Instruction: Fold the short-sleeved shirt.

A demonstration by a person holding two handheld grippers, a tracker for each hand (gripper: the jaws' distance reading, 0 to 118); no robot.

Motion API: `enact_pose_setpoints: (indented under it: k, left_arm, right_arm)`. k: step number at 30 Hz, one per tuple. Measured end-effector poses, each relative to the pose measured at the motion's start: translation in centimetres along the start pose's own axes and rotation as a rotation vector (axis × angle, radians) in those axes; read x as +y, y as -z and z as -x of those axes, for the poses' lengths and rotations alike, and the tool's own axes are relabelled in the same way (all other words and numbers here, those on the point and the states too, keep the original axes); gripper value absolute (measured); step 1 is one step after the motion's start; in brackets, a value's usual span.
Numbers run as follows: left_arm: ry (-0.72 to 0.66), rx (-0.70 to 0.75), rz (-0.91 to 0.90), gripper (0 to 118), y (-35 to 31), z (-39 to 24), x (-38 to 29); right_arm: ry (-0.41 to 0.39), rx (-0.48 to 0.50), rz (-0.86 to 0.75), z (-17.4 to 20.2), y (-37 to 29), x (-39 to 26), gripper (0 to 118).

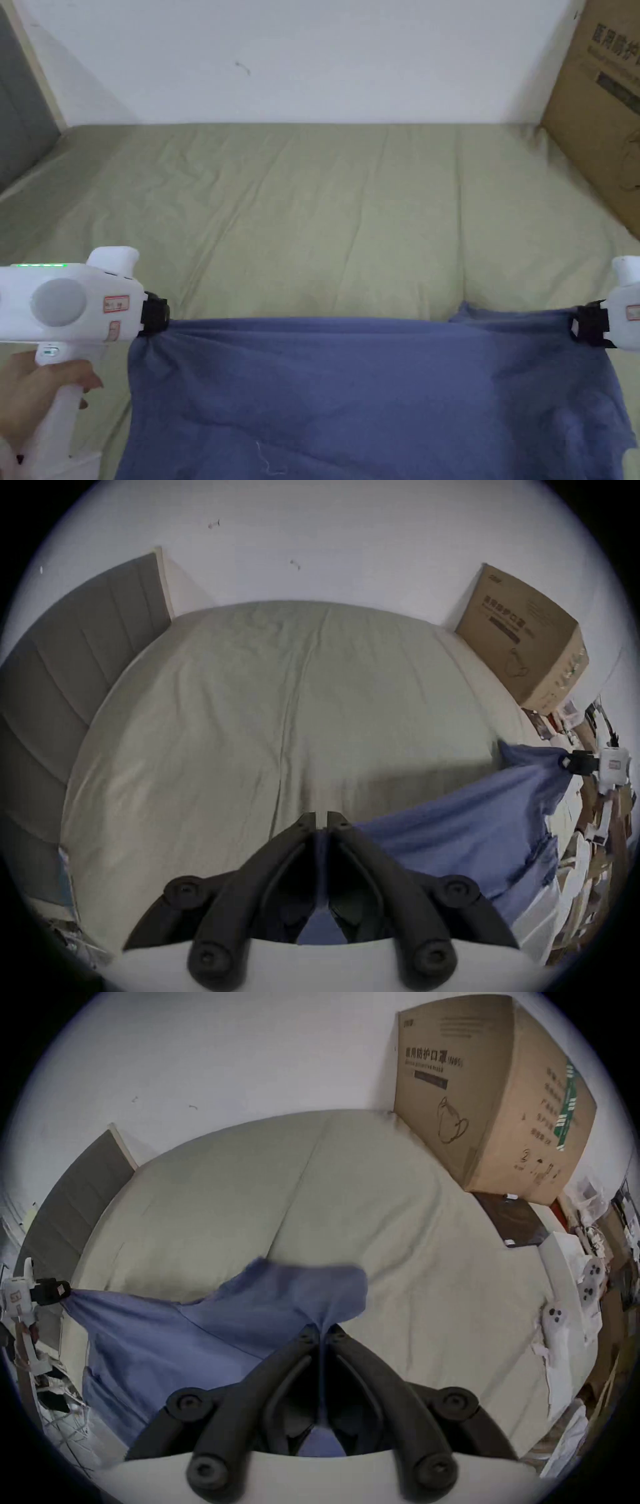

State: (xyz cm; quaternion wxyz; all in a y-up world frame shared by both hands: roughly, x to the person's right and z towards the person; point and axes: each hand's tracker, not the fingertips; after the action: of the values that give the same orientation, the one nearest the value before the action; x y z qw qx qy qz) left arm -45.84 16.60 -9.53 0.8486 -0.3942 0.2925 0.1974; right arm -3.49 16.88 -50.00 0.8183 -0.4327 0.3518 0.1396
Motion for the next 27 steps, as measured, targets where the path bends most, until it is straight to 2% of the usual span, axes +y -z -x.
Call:
enact_pose_setpoints:
  k: [6,14,16,17,18,19,20,21,24,25,26,27]
  left_arm:
    - [-0.022,-0.031,-0.006,4,-6.2,1.3,-8.1]
    - [-0.025,-0.017,0.138,4,-6.1,1.4,-19.2]
    - [-0.051,-0.02,0.167,9,-5.6,1.7,-20.6]
    - [-0.068,-0.024,0.167,23,-5.5,1.7,-21.0]
    - [-0.073,-0.023,0.173,48,-5.6,1.6,-21.1]
    - [-0.075,-0.007,0.167,92,-5.8,1.5,-21.2]
    - [-0.074,0.001,0.149,114,-6.3,1.5,-21.1]
    - [-0.084,-0.008,0.131,118,-6.3,2.2,-20.8]
    - [-0.167,-0.047,0.023,114,-8.3,2.7,-19.3]
    - [-0.193,-0.069,0.0,103,-9.1,2.6,-18.8]
    - [-0.21,-0.097,-0.027,80,-9.8,2.6,-18.3]
    - [-0.232,-0.127,-0.049,41,-10.4,2.6,-18.1]
  right_arm:
    - [0.01,0.031,0.002,-0.8,-7.0,-9.5,1]
    - [0.067,0.023,0.151,-1.7,-6.6,-22.2,1]
    - [0.069,0.012,0.16,-1.4,-6.2,-23.6,1]
    - [0.071,0.007,0.154,-1.3,-6.1,-23.9,6]
    - [0.072,-0.006,0.148,-1.1,-6.1,-24.0,26]
    - [0.073,-0.016,0.147,-0.9,-6.3,-23.8,68]
    - [0.056,-0.045,0.153,-0.5,-6.6,-23.3,94]
    - [0.022,-0.067,0.137,0.0,-7.0,-22.9,97]
    - [-0.059,-0.106,0.041,1.9,-8.9,-21.1,96]
    - [-0.058,-0.093,0.01,2.6,-9.4,-20.4,88]
    - [-0.05,-0.061,-0.027,3.3,-9.9,-19.8,70]
    - [-0.042,-0.019,-0.058,4.2,-10.2,-19.1,38]
